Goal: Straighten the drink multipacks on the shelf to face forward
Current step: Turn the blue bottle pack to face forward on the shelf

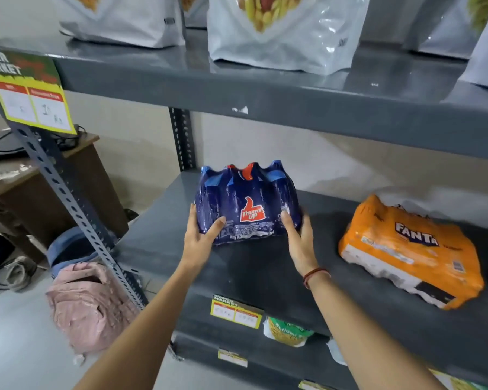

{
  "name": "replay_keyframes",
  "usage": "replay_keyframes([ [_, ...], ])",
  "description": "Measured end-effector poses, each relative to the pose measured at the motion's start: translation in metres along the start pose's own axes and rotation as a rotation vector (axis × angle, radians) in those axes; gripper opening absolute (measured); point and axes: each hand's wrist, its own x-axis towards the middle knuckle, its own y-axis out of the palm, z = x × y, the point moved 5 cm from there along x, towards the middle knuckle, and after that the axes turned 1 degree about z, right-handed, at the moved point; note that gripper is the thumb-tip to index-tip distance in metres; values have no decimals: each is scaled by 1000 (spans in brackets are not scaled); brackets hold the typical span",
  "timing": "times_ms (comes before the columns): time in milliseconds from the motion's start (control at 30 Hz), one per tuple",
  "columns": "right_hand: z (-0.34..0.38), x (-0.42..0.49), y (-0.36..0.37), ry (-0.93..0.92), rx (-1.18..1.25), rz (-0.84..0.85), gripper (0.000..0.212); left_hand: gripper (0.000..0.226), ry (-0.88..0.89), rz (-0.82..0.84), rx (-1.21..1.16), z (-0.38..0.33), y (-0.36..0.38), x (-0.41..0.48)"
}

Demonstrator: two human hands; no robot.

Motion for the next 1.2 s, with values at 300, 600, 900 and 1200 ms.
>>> replay_keyframes([
  [300,-16,-23,-17,-74,-235,92,51,73,93,31,502,3,-14,-2],
  [600,-5,-14,-25,117,-30,140,65,73,45,3,580,7,-10,4],
  [900,73,44,-3,169,-29,233,74,112,120,-9,489,-2,109,-90],
  [1200,73,11,-8,115,-236,155,69,146,-17,96,558,0,109,-56],
])
